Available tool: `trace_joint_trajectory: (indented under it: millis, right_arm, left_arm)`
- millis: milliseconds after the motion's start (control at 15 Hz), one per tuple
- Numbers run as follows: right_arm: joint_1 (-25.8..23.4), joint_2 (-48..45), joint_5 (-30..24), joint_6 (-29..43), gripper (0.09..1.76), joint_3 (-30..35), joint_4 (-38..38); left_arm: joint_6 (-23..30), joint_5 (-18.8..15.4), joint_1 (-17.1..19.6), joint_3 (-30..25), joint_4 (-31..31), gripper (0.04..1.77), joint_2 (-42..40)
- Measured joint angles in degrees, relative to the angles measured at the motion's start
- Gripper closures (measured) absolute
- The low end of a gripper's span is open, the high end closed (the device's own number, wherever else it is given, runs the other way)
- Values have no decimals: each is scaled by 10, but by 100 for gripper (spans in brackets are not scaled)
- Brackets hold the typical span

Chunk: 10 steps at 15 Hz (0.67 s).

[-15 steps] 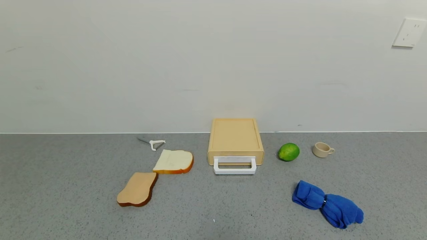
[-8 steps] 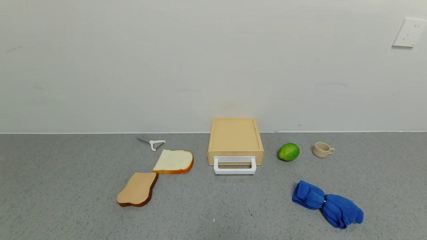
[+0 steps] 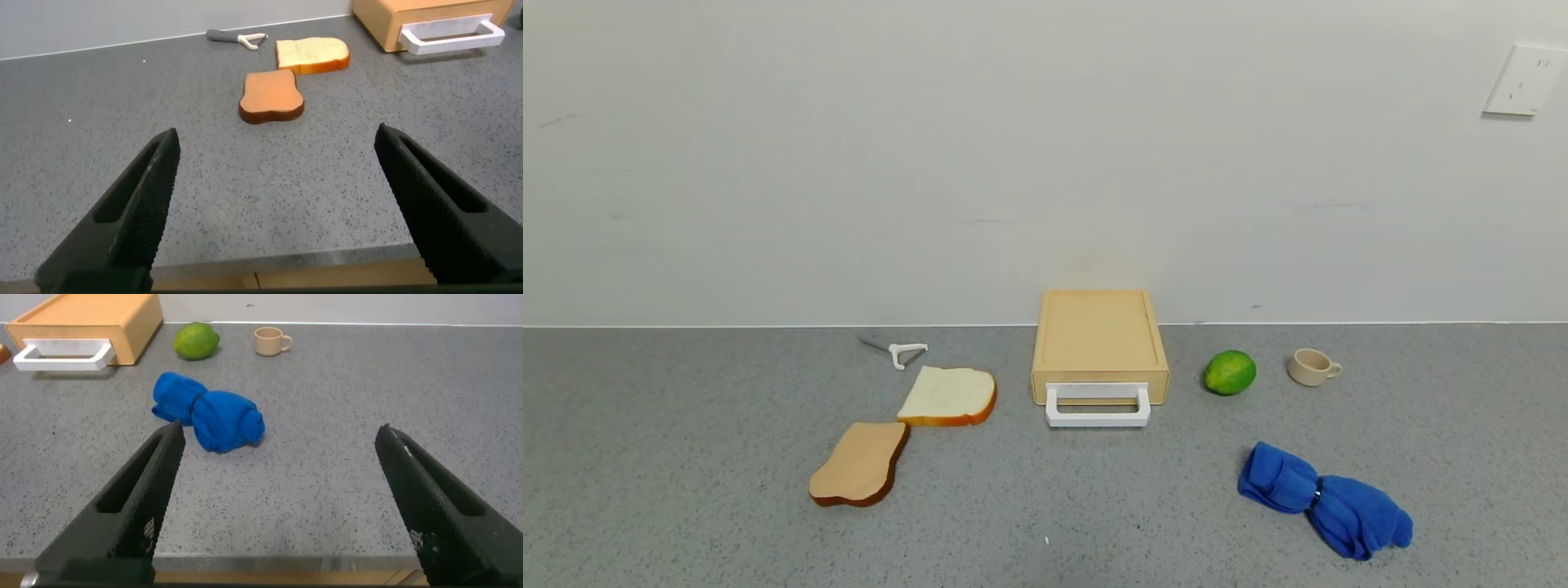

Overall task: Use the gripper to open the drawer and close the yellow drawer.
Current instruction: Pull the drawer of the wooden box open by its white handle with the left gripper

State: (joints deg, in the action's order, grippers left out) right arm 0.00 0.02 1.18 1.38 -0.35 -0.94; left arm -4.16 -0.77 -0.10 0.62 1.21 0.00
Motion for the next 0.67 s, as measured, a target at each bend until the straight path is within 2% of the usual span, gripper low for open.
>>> trace_joint_trajectory:
  millis: [133, 333, 533, 667]
  right_arm:
    - [0, 0, 0, 0, 14, 0, 0]
    - [0, 0, 0, 0, 14, 0, 0]
    - [0, 0, 0, 0, 14, 0, 0]
    - [0, 0, 0, 0, 14, 0, 0]
  left_arm:
    - [2, -3, 0, 20, 1, 9, 4]
    - [6, 4, 0, 103, 25, 9, 42]
    - [8, 20, -2, 206, 48, 9, 139]
    - [8, 28, -2, 282, 67, 9, 234]
